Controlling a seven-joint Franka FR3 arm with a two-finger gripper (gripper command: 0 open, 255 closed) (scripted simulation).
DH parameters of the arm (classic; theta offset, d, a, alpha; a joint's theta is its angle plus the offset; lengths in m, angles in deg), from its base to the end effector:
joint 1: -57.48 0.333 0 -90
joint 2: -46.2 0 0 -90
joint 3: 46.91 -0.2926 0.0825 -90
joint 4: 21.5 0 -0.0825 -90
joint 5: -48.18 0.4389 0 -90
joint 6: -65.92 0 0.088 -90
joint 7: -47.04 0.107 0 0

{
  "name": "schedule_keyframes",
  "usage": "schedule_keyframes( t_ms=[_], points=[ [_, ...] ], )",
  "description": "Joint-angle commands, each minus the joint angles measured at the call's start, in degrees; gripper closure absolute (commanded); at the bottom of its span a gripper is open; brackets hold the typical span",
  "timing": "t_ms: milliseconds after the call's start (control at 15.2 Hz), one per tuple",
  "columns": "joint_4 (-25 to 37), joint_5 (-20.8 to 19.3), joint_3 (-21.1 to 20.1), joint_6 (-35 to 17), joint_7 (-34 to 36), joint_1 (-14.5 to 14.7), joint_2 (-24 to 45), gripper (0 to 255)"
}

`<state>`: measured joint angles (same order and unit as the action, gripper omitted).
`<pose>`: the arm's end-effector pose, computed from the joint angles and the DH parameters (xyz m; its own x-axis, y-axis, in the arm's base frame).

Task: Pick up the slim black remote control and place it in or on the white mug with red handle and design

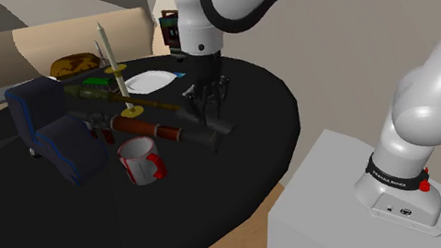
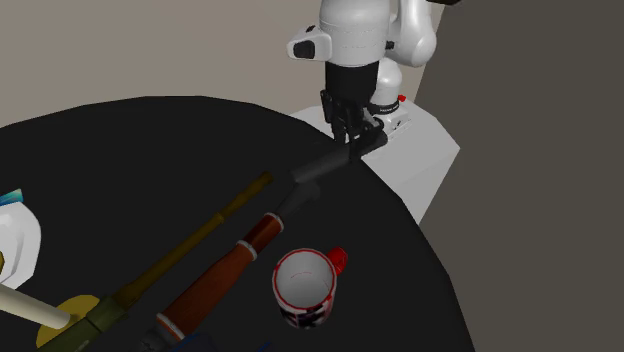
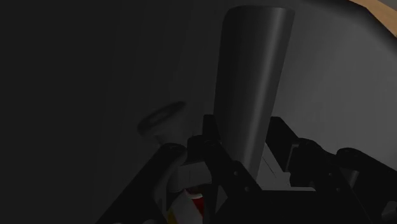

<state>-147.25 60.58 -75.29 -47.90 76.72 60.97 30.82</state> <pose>0.4493 0.3019 0.4421 0.9982 -0.0589 -0.0096 -0.0595 -0.9950 -0.0799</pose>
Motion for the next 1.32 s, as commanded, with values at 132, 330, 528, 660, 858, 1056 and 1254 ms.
schedule_keyframes(
  t_ms=[132,330,528,660,858,1056,1254],
  points=[
    [9.07,-5.0,-3.02,-0.63,5.08,-0.59,10.15,255],
    [17.0,-9.79,-4.42,0.15,9.09,0.09,18.22,255],
    [25.9,-14.79,-4.89,1.99,12.8,2.08,26.48,255],
    [32.53,-17.95,-4.68,3.83,14.86,4.11,32.05,255],
    [38.86,-20.72,-4.01,5.32,16.41,6.54,37.5,255],
    [36.97,-20.94,-3.84,3.16,16.49,6.47,37.82,255],
    [35.25,-21.23,-3.67,1.05,16.61,6.43,38.27,255]
  ],
)
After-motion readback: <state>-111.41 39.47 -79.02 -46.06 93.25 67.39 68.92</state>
